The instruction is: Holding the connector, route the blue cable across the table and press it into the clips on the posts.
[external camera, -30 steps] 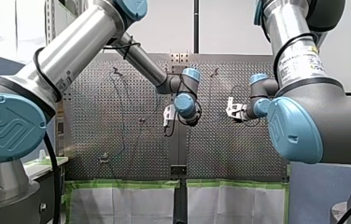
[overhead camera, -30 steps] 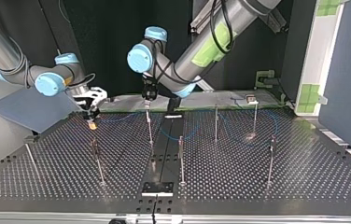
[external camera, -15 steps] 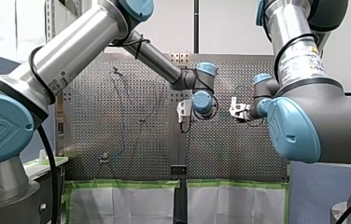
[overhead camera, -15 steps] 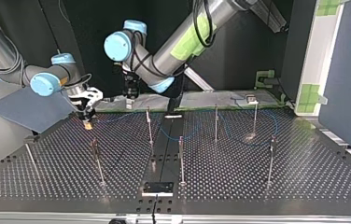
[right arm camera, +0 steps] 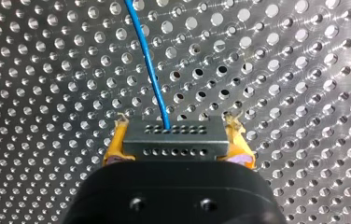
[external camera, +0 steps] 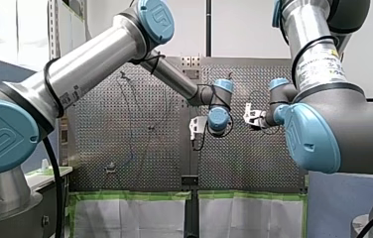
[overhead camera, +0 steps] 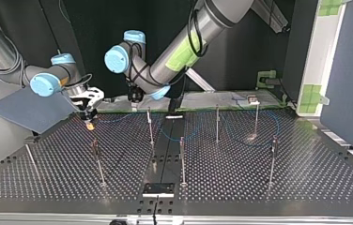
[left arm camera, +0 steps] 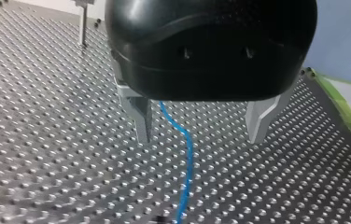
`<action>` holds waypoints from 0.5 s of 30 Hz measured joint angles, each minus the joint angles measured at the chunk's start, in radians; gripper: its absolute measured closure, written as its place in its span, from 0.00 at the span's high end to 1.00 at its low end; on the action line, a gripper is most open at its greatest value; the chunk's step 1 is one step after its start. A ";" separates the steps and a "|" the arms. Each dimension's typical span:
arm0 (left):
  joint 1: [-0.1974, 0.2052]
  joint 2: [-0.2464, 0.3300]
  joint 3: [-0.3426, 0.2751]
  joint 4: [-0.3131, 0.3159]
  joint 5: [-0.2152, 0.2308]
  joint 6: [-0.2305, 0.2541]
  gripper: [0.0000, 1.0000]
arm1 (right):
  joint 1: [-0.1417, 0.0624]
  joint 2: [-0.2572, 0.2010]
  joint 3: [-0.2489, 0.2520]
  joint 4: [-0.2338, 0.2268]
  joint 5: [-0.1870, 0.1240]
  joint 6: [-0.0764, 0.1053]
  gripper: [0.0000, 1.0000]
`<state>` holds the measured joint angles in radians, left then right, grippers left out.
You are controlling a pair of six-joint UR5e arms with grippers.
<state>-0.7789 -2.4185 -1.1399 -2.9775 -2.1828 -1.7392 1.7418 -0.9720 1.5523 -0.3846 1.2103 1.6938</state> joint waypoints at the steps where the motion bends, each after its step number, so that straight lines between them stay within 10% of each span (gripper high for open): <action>1: -0.001 -0.008 0.008 -0.007 0.000 -0.001 1.00 | 0.000 0.000 0.000 0.000 0.000 0.000 0.00; 15: -0.008 -0.121 0.121 0.049 -0.057 0.001 1.00 | 0.000 0.000 0.000 -0.001 -0.006 0.000 0.00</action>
<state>-0.7866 -2.5393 -1.0188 -2.9286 -2.2394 -1.7379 1.7418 -0.9720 1.5522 -0.3860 1.2043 1.6939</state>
